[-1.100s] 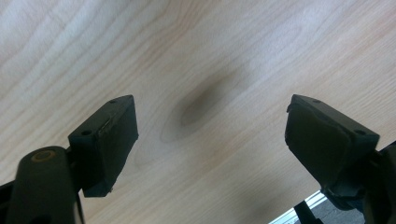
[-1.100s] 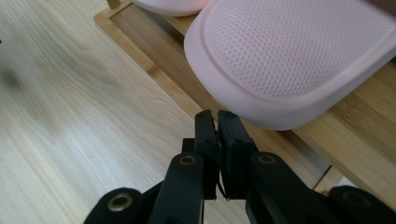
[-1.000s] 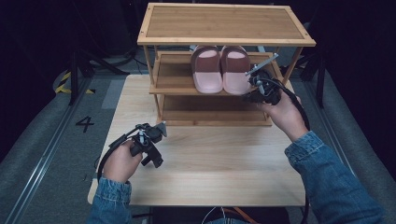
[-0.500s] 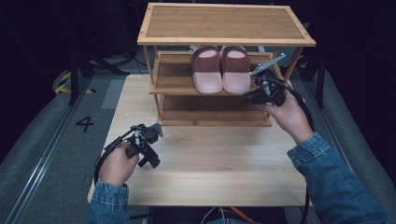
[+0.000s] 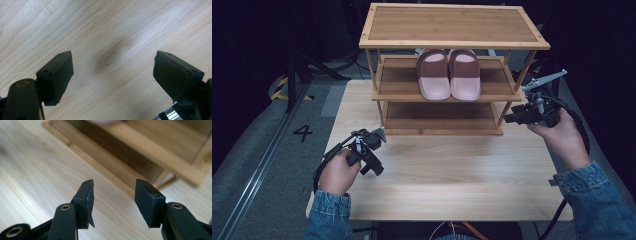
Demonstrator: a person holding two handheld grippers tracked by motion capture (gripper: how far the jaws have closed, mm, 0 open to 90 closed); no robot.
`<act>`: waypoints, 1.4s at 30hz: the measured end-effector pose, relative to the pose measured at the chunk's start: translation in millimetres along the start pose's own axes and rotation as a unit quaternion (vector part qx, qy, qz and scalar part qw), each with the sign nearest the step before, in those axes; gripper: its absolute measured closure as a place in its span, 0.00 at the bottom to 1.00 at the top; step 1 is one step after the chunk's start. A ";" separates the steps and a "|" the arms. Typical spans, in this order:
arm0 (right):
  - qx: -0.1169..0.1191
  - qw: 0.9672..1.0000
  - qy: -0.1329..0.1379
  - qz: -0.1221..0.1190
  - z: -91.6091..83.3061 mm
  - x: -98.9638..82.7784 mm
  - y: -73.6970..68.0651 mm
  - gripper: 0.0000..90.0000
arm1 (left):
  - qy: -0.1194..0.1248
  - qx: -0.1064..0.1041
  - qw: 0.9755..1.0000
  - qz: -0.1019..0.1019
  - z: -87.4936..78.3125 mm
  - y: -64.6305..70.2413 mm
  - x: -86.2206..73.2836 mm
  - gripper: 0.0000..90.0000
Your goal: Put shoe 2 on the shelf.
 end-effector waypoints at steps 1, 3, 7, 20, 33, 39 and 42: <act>0.000 1.000 0.000 0.000 0.0 0.0 0.0 0.55 | -0.003 0.001 1.000 -0.001 0.2 -1.0 0.3 0.19; -0.004 1.000 -0.012 -0.001 1.3 -10.7 4.5 0.54 | -0.003 0.004 1.000 -0.003 0.6 -3.3 1.4 0.19; -0.017 0.999 -0.035 -0.002 2.6 -33.2 12.2 0.52 | -0.005 0.002 1.000 -0.003 1.1 -5.5 4.5 0.19; -0.020 0.996 -0.089 0.024 32.4 -106.8 22.6 0.47 | -0.009 0.024 1.000 -0.011 9.5 -12.5 9.5 0.19; -0.047 0.995 -0.068 0.047 89.2 -147.5 23.7 0.50 | -0.009 0.016 1.000 -0.012 18.6 -17.4 9.4 0.19; -0.049 0.994 -0.066 0.067 103.8 -159.7 26.1 0.50 | -0.011 0.014 1.000 -0.008 21.3 -17.1 11.3 0.19; -0.047 0.993 -0.084 0.069 110.2 -164.1 26.4 0.52 | -0.011 0.013 1.000 -0.009 21.9 -17.6 11.8 0.19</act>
Point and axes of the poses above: each handheld gripper's, and its own axes: z roughly forward along the jaws, x roughly out of its top, y roughly to its right, the point moved 5 cm from there along z, roughly forward along the jaws, and after that the axes turned 12 degrees about -x, right-handed, at the moved point
